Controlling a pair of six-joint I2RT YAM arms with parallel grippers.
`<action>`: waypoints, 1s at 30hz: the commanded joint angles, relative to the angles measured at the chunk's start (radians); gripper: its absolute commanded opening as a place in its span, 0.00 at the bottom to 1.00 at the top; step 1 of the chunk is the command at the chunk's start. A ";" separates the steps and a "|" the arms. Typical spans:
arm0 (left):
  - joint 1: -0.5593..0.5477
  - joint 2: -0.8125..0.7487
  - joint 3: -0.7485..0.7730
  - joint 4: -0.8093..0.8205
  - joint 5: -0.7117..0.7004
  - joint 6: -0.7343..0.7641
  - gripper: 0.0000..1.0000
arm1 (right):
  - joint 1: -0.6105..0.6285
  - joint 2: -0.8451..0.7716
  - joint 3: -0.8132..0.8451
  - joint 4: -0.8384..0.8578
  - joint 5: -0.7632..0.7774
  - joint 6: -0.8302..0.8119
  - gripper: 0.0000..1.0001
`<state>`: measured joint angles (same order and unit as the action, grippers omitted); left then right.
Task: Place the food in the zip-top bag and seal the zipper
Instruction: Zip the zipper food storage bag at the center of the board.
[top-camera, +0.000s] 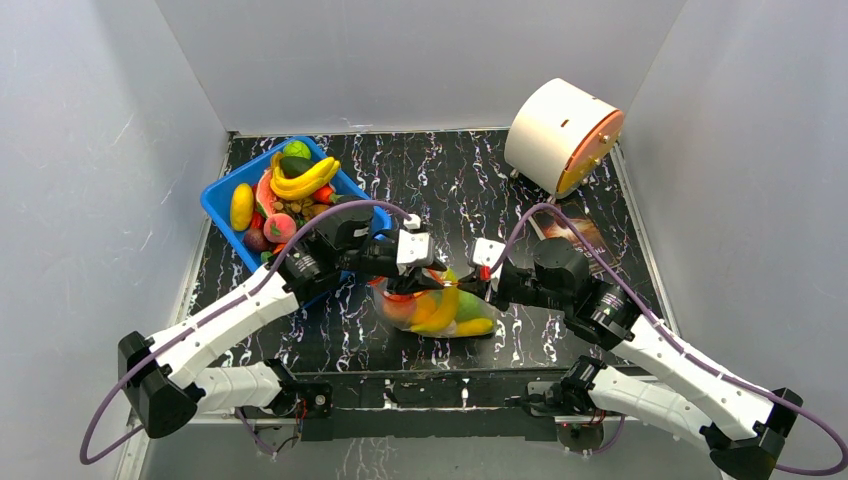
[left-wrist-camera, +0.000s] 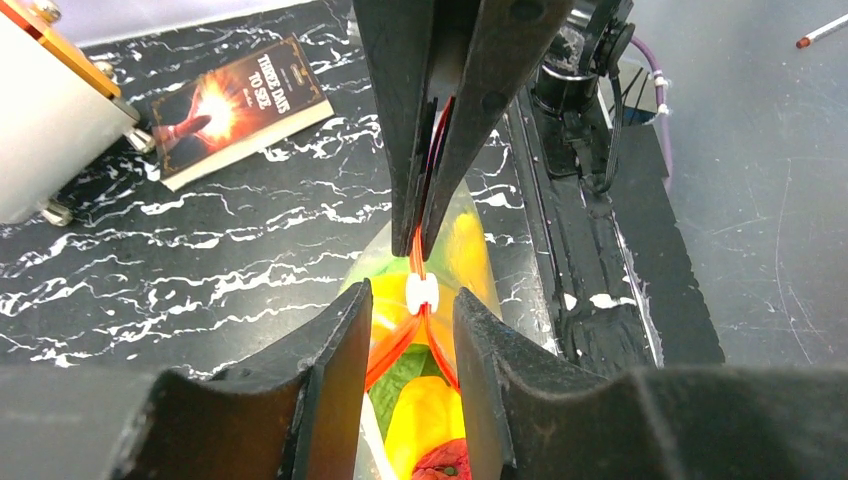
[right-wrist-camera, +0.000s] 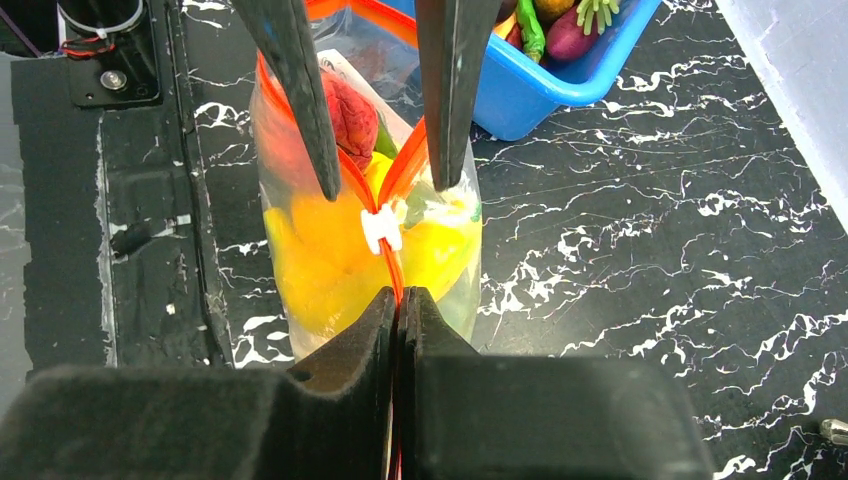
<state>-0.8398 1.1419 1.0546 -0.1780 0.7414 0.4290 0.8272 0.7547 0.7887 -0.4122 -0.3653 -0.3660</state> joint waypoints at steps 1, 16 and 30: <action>-0.008 0.007 -0.024 0.049 0.018 0.027 0.34 | 0.000 -0.008 0.009 0.127 -0.003 0.035 0.00; -0.021 0.035 -0.040 0.074 -0.017 0.038 0.29 | -0.001 -0.002 0.000 0.154 -0.002 0.061 0.00; -0.022 -0.095 -0.089 0.064 -0.132 -0.009 0.00 | -0.001 -0.052 -0.031 0.139 0.261 0.115 0.00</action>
<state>-0.8631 1.1416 0.9867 -0.1081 0.6498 0.4385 0.8379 0.7406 0.7635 -0.3260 -0.2699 -0.2790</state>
